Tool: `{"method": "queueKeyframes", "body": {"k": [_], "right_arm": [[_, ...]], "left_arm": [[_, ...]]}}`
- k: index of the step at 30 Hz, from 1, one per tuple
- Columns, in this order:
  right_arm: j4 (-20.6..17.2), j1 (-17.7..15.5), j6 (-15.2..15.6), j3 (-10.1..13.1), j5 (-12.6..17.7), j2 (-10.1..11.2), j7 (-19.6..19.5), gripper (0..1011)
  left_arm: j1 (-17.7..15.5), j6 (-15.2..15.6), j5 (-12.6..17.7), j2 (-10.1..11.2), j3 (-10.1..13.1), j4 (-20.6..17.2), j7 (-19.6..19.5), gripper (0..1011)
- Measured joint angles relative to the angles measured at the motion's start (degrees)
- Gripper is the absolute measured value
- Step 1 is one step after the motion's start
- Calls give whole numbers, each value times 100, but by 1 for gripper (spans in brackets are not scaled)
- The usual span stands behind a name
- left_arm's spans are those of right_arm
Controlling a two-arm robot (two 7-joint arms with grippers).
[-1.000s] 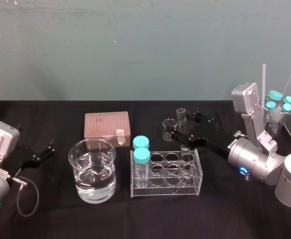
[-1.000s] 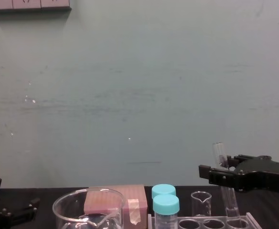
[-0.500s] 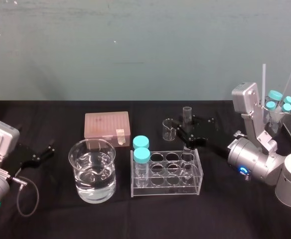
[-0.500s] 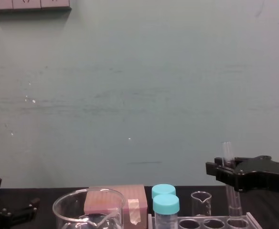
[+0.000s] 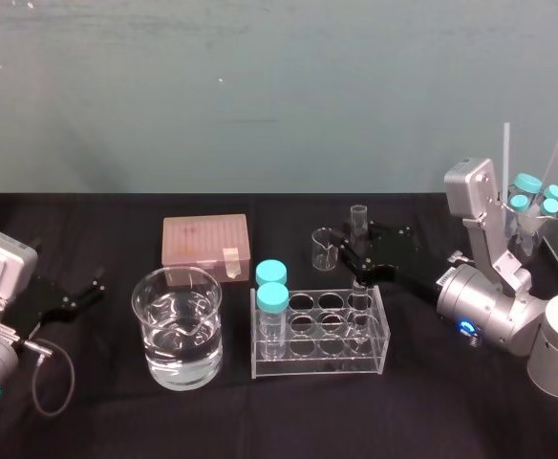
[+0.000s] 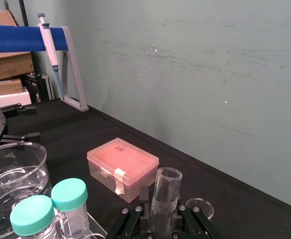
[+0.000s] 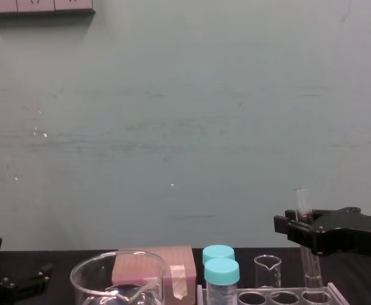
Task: Hold the test tube with one hand and immerse one end into the beaker, then return it to the test tube rack.
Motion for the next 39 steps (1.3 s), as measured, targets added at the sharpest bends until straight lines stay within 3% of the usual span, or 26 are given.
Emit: {"method": "queueKeyframes", "body": {"k": [15,39], "right_arm": [[-38,-13,0,19,39,6,12,242],[-496,-160,-3,208,435,156,86,241]], "left_arm": [[0,0,0,0,0,0,0,1000],[0,0,0,0,0,0,0,1000]]}}
